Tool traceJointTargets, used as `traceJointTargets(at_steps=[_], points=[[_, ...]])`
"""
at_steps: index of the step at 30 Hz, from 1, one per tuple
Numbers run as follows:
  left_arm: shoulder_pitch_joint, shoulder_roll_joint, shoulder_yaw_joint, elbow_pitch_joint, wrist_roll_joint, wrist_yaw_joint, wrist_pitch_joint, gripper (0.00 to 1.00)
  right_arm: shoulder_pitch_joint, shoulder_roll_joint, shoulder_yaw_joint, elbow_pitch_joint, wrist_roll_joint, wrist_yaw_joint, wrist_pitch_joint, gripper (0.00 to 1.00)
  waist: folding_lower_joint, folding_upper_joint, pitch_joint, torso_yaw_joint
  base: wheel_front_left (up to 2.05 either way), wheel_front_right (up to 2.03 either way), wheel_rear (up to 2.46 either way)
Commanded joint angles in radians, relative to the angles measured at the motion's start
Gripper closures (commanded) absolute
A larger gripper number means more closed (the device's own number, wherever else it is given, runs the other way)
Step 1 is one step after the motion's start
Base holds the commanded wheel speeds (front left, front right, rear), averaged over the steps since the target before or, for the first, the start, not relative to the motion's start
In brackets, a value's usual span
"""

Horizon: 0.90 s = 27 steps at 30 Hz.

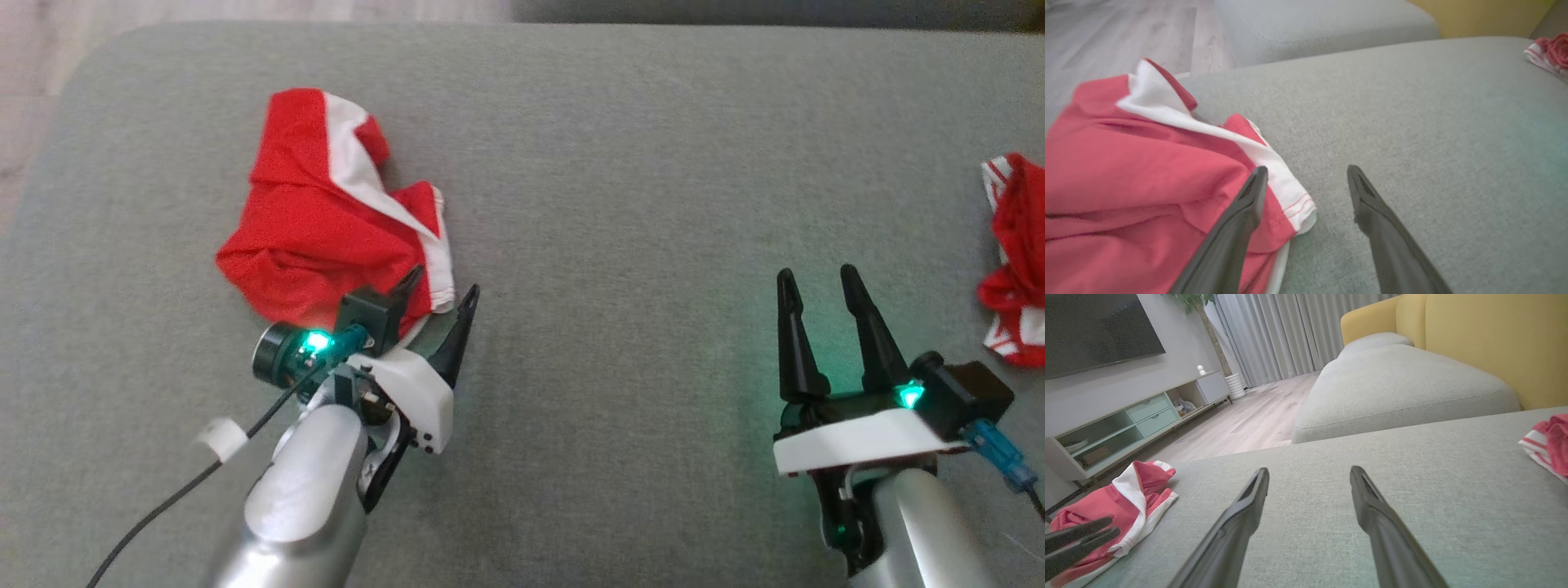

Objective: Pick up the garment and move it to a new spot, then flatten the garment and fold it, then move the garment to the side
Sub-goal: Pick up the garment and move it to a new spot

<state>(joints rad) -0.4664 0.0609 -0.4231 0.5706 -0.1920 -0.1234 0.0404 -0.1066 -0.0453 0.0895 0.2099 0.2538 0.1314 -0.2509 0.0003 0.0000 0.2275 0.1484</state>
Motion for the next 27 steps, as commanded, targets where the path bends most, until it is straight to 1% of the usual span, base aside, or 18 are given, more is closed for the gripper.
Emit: traceJointTargets(at_steps=[1, 4, 7, 8, 9, 10, 11, 13, 20, 23, 26, 27], points=[[-0.045, 0.027, 0.028, 0.004, -0.006, 0.006, 0.018, 0.00, -0.033, -0.005, 0.026, -0.035, -0.002, -0.001, -0.011, 0.00, -0.0003, 0.0000, 0.025, -0.032, 0.00, 0.00, 0.00], [-0.064, 0.030, 0.038, 0.053, -0.004, 0.039, 0.042, 0.00, -0.038, -0.005, 0.024, -0.034, 0.002, -0.001, -0.011, 0.00, -0.0003, 0.0000, 0.030, -0.047, 0.00, 0.00, 0.00], [-0.076, 0.030, 0.046, 0.082, -0.003, 0.068, 0.040, 0.00, -0.039, -0.005, 0.021, -0.033, 0.005, -0.001, -0.011, 0.00, -0.0003, 0.0000, 0.031, -0.053, 0.00, 0.00, 0.00], [-0.079, 0.029, 0.047, 0.088, -0.006, 0.070, 0.036, 0.07, -0.040, -0.005, 0.020, -0.032, 0.005, -0.001, -0.011, 0.00, -0.0003, 0.0000, 0.030, -0.054, 0.00, 0.00, 0.00], [-0.083, 0.028, 0.048, 0.091, -0.009, 0.068, 0.028, 0.67, -0.040, -0.005, 0.020, -0.030, 0.006, -0.001, -0.011, 0.00, -0.0003, 0.0000, 0.029, -0.055, 0.00, 0.00, 0.00], [-0.086, 0.028, 0.047, 0.092, -0.012, 0.064, 0.016, 1.00, -0.040, -0.005, 0.019, -0.029, 0.006, -0.001, -0.011, 0.00, -0.0003, 0.0000, 0.025, -0.056, 0.00, 0.00, 0.00], [-0.086, 0.028, 0.047, 0.092, -0.012, 0.064, 0.016, 1.00, -0.040, -0.005, 0.019, -0.029, 0.006, -0.001, -0.011, 0.00, -0.0003, 0.0000, 0.025, -0.056, 0.00, 0.00, 0.00], [-0.092, 0.027, 0.044, 0.086, -0.016, 0.057, -0.016, 1.00, -0.038, -0.005, 0.019, -0.024, 0.007, -0.001, -0.011, 0.00, -0.0003, 0.0000, 0.014, -0.055, 0.00, 0.00, 0.00], [-0.117, 0.018, 0.039, -0.011, -0.037, 0.038, -0.176, 1.00, -0.028, -0.005, 0.024, -0.008, 0.012, -0.001, -0.011, 0.00, -0.0003, 0.0000, -0.044, -0.054, 0.00, 0.00, 0.00], [-0.130, 0.013, 0.051, -0.092, -0.064, 0.031, -0.233, 1.00, -0.020, -0.005, 0.026, -0.002, 0.018, -0.001, -0.011, 0.00, -0.0003, 0.0000, -0.072, -0.058, 0.00, 0.00, 0.00], [-0.148, 0.008, 0.059, -0.226, -0.121, 0.011, -0.274, 1.00, -0.014, -0.005, 0.029, 0.001, 0.023, -0.001, -0.011, 0.00, -0.0003, 0.0000, -0.094, -0.067, 0.00, 0.00, 0.00], [-0.156, 0.013, 0.057, -0.272, -0.125, 0.008, -0.279, 1.00, -0.013, -0.005, 0.029, 0.000, 0.025, -0.001, -0.011, 0.00, -0.0003, 0.0000, -0.099, -0.069, 0.00, 0.00, 0.00]])
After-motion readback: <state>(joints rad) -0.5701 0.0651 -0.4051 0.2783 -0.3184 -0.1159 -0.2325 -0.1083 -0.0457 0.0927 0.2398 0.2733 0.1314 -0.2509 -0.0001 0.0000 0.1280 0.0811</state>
